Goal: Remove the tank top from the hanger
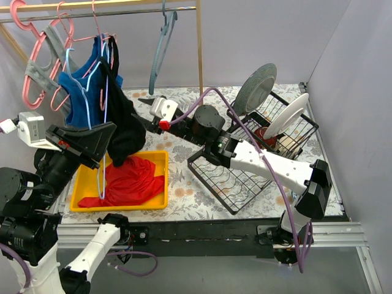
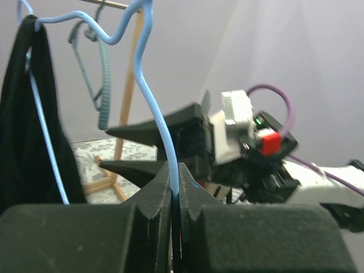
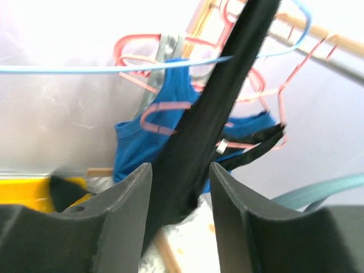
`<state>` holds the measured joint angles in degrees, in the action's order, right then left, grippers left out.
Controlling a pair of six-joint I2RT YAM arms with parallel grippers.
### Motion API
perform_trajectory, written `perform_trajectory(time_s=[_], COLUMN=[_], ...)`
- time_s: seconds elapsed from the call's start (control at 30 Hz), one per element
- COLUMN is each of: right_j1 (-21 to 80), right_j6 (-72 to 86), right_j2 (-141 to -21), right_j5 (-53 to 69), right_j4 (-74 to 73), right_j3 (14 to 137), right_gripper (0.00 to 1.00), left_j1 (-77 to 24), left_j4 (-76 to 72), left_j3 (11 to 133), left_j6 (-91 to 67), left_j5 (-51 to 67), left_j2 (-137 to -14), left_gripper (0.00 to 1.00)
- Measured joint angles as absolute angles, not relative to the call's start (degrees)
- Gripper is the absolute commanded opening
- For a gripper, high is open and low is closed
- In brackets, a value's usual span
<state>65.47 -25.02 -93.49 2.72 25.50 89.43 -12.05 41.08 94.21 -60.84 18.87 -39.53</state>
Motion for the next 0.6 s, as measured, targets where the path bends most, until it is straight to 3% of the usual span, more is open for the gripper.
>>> perform_trajectory(time_s=[0.47, 0.5, 0.6], right_j1=[63.9, 63.9, 63.9], right_j6=[-24.6, -24.1, -22.6], right_j2=[-99.5, -100.0, -102.5], right_j5=[14.1, 14.4, 13.8], right_j4=[19.5, 19.4, 19.3], right_j3=[97.0, 97.3, 99.6], right_gripper=[0.72, 0.79, 0.87], left_j1=[-13.6, -13.8, -14.1], left_j4=[40.8, 40.8, 40.8], left_j3=[93.6, 93.6, 93.8], left_j6=[-64.3, -64.4, -64.6], left_j5=[24.9, 25.1, 25.8], left_j2=[-37.5, -37.5, -37.5], left_gripper=[0.0, 0.0, 0.0])
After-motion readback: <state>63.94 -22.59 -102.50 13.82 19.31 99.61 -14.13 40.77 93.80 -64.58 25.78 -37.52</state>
